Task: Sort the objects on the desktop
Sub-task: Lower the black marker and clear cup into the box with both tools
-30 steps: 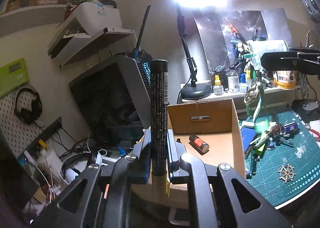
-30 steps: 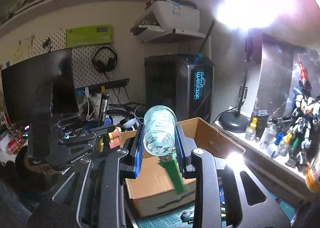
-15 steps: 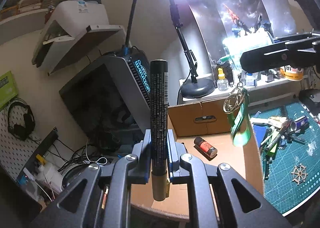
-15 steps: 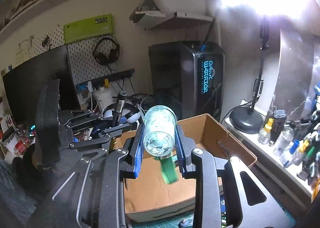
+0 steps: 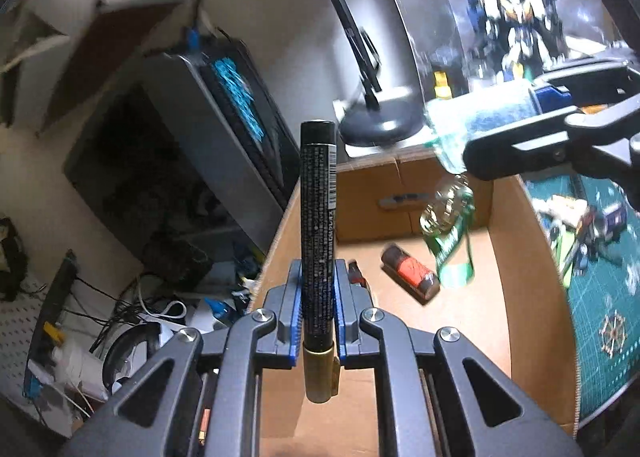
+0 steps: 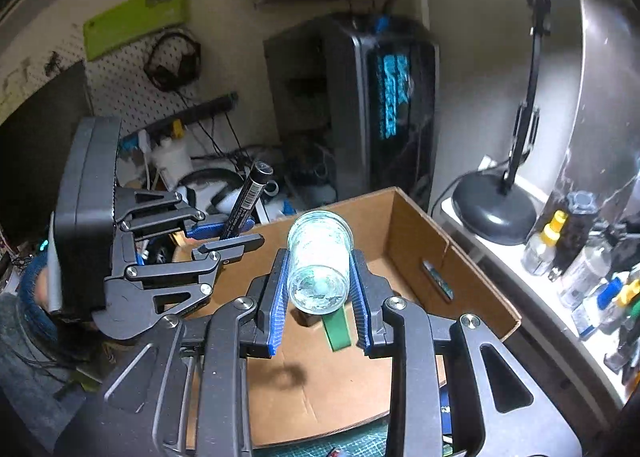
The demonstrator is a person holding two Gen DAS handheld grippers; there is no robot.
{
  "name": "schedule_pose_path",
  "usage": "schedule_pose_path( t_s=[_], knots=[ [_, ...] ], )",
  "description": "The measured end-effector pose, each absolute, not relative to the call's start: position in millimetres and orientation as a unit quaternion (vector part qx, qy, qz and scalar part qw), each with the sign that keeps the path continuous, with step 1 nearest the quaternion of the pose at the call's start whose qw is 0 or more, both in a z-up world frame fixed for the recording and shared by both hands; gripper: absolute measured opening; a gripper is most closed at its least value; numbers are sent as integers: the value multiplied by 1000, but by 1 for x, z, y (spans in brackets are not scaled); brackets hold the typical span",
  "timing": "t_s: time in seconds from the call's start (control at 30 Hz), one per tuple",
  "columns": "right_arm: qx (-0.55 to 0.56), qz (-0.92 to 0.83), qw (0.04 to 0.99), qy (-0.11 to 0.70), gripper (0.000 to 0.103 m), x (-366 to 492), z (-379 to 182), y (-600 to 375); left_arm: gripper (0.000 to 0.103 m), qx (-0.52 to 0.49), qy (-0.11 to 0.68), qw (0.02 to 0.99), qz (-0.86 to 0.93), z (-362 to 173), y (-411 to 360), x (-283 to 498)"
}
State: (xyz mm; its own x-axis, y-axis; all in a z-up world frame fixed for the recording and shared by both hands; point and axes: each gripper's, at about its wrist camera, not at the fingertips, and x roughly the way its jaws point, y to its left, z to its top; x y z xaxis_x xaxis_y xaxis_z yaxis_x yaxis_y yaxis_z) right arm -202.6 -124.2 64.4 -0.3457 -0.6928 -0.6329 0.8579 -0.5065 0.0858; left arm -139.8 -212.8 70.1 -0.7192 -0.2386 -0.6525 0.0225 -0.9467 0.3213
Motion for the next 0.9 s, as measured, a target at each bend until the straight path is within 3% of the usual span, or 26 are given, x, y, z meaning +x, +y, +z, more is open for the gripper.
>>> schedule_pose_path(
  t_s=[0.3, 0.9],
  knots=[
    [372, -793, 462, 137, 27, -249, 29, -140, 13, 457, -166, 40, -873, 33, -213, -186],
    [477, -754, 412, 186, 27, -312, -30, -169, 13, 592, -80, -11, -802, -26, -221, -249]
  ],
)
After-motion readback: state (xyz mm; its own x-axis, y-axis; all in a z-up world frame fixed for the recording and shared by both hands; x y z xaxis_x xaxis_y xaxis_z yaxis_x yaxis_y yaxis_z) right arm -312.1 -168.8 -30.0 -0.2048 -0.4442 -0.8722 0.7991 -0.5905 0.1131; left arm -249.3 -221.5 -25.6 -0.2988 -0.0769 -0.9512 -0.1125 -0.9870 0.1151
